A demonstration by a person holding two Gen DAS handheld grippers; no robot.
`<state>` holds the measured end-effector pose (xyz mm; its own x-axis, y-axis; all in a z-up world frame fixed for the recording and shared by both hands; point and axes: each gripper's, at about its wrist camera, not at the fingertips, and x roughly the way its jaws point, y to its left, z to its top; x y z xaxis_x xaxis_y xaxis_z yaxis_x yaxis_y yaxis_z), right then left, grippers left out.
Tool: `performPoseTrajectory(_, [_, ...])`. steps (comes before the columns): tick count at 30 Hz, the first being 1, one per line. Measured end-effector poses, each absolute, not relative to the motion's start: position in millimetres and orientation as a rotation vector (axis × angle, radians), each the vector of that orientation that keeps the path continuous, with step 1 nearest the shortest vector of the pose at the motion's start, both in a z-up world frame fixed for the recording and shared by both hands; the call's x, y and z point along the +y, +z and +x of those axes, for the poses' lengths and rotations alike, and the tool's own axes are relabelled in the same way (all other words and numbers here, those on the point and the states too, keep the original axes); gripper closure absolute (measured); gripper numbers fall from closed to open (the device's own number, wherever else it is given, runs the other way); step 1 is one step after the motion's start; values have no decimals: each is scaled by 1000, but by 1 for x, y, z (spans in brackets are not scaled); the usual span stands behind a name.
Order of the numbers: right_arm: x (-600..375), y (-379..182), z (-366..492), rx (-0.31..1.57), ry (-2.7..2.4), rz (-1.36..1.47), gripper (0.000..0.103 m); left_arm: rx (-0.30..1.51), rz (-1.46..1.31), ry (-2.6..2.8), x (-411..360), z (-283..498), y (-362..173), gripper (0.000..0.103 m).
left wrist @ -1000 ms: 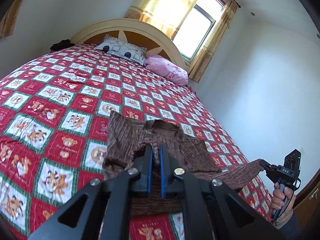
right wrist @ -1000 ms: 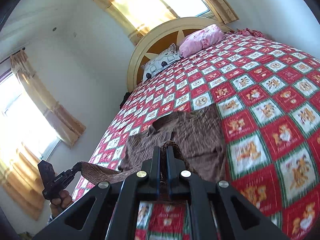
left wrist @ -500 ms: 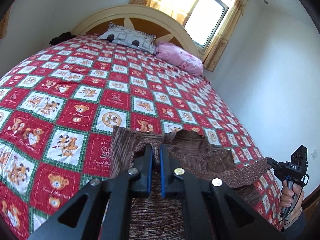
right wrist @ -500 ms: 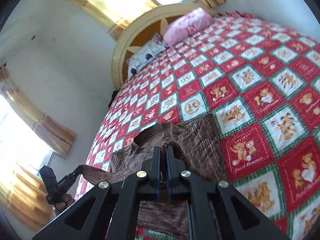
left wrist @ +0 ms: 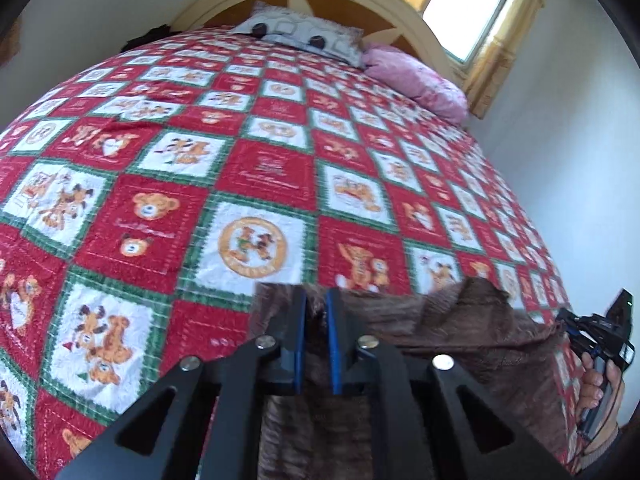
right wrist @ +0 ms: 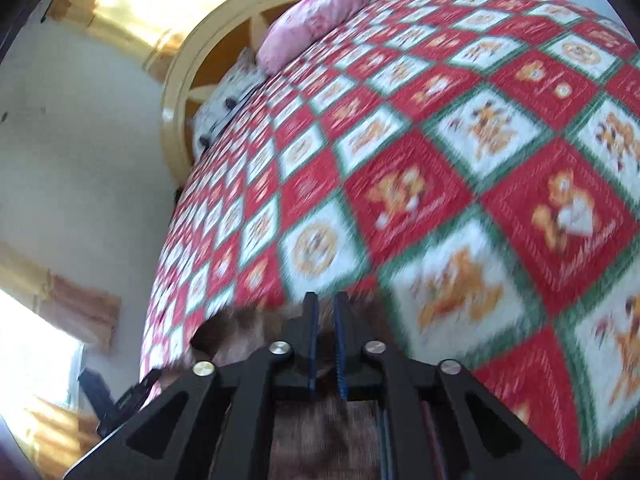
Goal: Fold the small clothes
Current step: 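Lift the hem with both tools and fold it toward the collar, then open both tools and release the hem onto the collar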
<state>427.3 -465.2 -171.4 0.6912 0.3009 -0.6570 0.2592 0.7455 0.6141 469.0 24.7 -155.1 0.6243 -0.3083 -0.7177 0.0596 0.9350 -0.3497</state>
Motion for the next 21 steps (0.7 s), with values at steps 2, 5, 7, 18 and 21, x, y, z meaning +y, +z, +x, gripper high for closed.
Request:
performPoseTrajectory(2, [-463,-166,422,802,52,738,34,862,-311,-223,28,463,-152,85])
performPoseTrajectory(5, [-444,-152,405,797,81,588,33,819,-238,-186,34,443,-144,53])
performPoseTrajectory(7, [-429,-146,390,813,84,472,33,792,-200,-159,39,428,-141,44])
performPoseTrajectory(18, [-391,-163,285,912,100,217,33,886,20,-67,31,327,-177,42])
performPoseTrajectory(21, [-383,-176,271,976,102,181,33,905,61,-48,26,319,-186,41])
